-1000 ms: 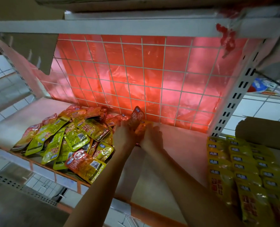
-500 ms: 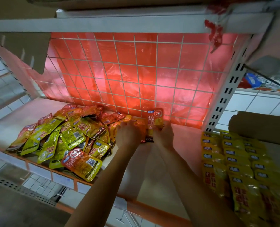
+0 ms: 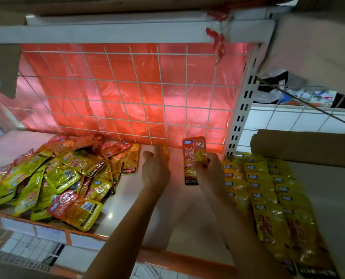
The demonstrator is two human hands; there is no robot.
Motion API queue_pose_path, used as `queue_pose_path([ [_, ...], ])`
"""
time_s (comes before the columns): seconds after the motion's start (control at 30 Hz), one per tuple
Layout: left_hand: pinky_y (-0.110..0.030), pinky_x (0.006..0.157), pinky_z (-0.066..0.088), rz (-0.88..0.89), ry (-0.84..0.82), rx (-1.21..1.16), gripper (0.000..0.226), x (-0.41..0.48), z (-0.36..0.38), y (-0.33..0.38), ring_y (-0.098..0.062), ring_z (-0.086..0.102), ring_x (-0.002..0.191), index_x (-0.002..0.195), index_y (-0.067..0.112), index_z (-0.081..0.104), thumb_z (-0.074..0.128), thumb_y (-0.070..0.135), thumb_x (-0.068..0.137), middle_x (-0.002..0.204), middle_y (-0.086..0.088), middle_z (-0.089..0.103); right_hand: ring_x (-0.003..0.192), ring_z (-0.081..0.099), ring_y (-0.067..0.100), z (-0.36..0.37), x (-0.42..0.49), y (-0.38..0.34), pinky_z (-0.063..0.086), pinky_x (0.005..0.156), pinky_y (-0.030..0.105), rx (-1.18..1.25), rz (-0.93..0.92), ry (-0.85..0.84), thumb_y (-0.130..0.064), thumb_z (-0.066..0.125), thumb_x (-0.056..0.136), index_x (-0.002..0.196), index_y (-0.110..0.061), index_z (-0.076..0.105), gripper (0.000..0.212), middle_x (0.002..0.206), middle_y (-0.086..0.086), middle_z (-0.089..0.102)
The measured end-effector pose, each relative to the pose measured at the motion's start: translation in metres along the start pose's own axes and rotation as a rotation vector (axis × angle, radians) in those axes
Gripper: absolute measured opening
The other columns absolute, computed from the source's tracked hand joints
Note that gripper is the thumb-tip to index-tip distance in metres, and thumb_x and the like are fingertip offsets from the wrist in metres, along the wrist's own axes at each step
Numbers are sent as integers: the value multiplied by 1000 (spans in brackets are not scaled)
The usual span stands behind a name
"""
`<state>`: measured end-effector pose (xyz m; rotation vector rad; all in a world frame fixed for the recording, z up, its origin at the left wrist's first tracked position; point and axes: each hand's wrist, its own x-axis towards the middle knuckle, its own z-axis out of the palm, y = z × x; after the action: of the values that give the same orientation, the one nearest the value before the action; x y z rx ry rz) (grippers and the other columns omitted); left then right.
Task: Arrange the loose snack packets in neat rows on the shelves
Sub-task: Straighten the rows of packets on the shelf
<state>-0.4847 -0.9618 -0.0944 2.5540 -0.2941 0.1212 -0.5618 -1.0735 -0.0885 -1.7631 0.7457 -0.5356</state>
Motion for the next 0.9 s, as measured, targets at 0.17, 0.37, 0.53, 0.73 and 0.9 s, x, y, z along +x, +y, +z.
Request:
queue_pose_path([
  [0.17,-27,83,43,51,-80,-283,28,-21,6,20,-24,61,102,121,18,64,52,23,96,115,-8,66,83,65,14,-47,-8,1,55,71,29,90,0,52,-8,65,81,111,-14,57,32,95,1,66],
  [0.37,-35,73,57,-44,-266,-804,25,-68,3,42,-18,64,89,89,28,66,66,3,84,94,2,67,90,65,23,-101,-12,12,54,81,44,99,72,141,-16,68,79,104,-20,60,27,98,5,66],
  [0.53,-39,69,59,-120,-640,-890,67,-103,-2,51,-28,65,89,131,30,42,71,-3,80,99,-11,59,88,64,21,-134,-16,19,53,79,41,73,95,210,-19,70,80,102,-22,58,25,99,3,67],
  [0.73,-42,81,55,-17,-634,-672,12,-138,6,56,-22,68,84,91,19,71,67,9,85,84,0,71,78,65,15,-154,-30,27,51,68,33,119,75,272,-9,68,79,78,-29,53,25,84,-8,65],
  [0.9,-8,59,42,95,-536,-376,10,-148,11,55,5,59,71,86,33,61,68,26,86,79,17,65,86,65,17,-164,-39,38,52,75,34,108,94,301,-13,68,79,100,-21,55,26,95,-1,65],
])
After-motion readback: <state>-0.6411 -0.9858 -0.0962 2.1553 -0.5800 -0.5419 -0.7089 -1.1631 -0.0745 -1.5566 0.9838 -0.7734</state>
